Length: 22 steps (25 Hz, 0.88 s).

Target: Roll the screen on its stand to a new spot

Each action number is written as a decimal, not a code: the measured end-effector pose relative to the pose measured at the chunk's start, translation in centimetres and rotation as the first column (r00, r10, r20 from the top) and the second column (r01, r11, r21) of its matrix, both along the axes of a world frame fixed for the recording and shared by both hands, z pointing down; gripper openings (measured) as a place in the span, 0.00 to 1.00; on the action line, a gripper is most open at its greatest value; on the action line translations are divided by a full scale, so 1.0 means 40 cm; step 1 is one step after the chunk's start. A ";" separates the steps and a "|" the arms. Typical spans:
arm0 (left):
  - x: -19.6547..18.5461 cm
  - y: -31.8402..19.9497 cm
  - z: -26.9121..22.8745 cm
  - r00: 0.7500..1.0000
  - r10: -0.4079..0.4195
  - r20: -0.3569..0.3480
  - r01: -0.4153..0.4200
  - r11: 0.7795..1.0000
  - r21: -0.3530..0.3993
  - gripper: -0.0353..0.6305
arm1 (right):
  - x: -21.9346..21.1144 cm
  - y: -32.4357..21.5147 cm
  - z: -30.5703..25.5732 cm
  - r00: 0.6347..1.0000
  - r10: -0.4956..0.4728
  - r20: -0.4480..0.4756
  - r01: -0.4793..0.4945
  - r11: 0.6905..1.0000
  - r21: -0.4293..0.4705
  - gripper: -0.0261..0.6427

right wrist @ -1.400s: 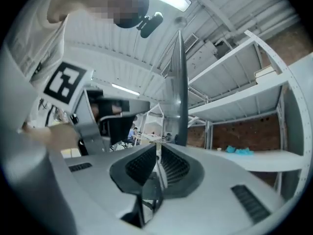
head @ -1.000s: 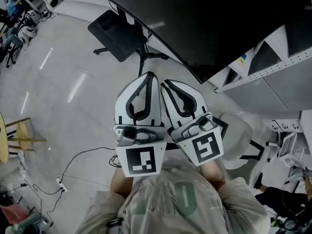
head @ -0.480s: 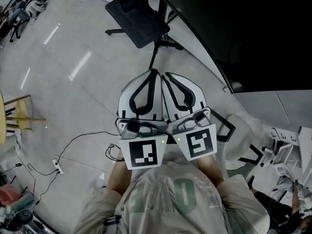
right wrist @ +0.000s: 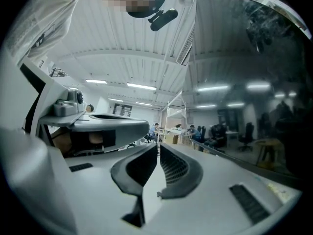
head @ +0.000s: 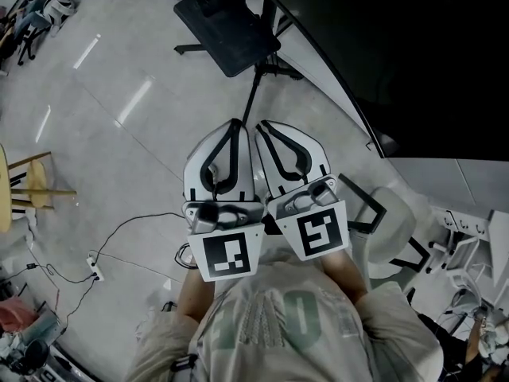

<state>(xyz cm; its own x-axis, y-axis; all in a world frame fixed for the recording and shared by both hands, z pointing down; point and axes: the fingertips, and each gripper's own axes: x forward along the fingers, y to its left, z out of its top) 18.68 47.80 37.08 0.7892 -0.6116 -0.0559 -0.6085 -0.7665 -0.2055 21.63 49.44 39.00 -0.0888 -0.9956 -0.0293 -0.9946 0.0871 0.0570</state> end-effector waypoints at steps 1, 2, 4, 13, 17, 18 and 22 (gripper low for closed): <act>0.000 0.001 0.002 1.000 -0.002 0.000 0.002 1.000 0.000 0.07 | 0.001 0.000 0.001 1.000 0.001 -0.002 -0.001 1.000 0.000 0.08; 0.000 0.002 0.003 1.000 -0.004 0.001 0.004 1.000 0.000 0.07 | 0.001 0.001 0.000 1.000 0.000 -0.004 0.000 1.000 0.001 0.08; 0.002 0.002 0.006 1.000 -0.007 0.004 0.007 1.000 0.000 0.07 | 0.001 0.002 -0.001 1.000 -0.002 -0.010 0.002 1.000 0.002 0.08; -0.011 -0.003 0.004 1.000 -0.020 -0.001 0.020 1.000 -0.003 0.07 | -0.007 0.006 0.000 1.000 -0.004 -0.019 0.004 1.000 0.002 0.08; -0.016 -0.004 0.007 1.000 -0.027 0.001 0.027 1.000 -0.008 0.07 | -0.006 0.007 0.001 1.000 -0.002 -0.023 0.002 1.000 0.001 0.08; -0.018 -0.004 0.007 1.000 -0.028 0.002 0.028 1.000 -0.009 0.07 | -0.008 0.007 0.000 1.000 -0.002 -0.023 0.002 1.000 0.001 0.08; -0.026 -0.003 0.005 0.999 -0.035 0.000 0.035 0.999 -0.014 0.07 | -0.015 0.008 -0.001 1.000 -0.005 -0.025 0.005 1.000 -0.002 0.08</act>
<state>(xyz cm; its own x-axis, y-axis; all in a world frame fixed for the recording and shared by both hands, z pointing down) 17.62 47.66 37.27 0.7675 -0.6392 -0.0475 -0.6348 -0.7478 -0.1946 21.05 49.78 38.97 -0.0946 -0.9952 -0.0246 -0.9924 0.0923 0.0815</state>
